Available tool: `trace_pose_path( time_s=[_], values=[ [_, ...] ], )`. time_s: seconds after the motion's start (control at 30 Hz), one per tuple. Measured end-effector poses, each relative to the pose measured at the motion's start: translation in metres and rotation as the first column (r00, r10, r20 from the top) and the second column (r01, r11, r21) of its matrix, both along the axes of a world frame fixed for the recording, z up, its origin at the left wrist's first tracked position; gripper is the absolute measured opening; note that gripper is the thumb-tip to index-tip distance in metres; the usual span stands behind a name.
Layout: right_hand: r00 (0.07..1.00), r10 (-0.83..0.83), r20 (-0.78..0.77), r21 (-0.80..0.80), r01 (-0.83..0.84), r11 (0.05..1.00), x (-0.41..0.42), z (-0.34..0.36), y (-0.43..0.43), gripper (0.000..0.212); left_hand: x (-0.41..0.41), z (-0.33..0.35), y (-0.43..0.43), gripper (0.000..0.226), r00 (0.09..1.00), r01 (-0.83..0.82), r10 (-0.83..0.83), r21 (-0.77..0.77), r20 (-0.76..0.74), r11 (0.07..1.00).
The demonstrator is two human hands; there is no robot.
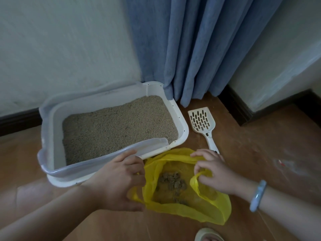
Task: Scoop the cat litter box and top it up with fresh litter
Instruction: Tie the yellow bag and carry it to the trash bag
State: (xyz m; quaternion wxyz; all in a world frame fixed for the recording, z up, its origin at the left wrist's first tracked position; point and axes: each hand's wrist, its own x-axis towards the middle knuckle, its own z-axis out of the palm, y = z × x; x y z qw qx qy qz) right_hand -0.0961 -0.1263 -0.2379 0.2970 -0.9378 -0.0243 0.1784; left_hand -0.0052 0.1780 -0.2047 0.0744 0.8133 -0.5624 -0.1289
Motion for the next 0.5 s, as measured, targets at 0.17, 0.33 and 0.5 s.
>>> trace_pose_path(
  time_s=[0.17, 0.33, 0.5],
  values=[
    [0.981, -0.157, -0.118, 0.310, 0.186, 0.932, 0.014, 0.019, 0.025, 0.023, 0.005, -0.009, 0.001, 0.038, 0.999, -0.036, 0.034, -0.077, -0.027, 0.996],
    [0.962, -0.190, -0.196, 0.367, 0.252, 0.896, 0.024, 0.036, 0.040, 0.017, 0.003, -0.001, -0.017, 0.029, 0.831, -0.420, 0.292, -0.190, -0.473, 0.888],
    [0.924, -0.334, -0.185, 0.365, 0.380, 0.850, 0.034, 0.055, 0.054, 0.011, -0.001, 0.016, -0.046, 0.009, 0.142, -0.726, 0.175, 0.018, -0.974, 0.687]
  ],
)
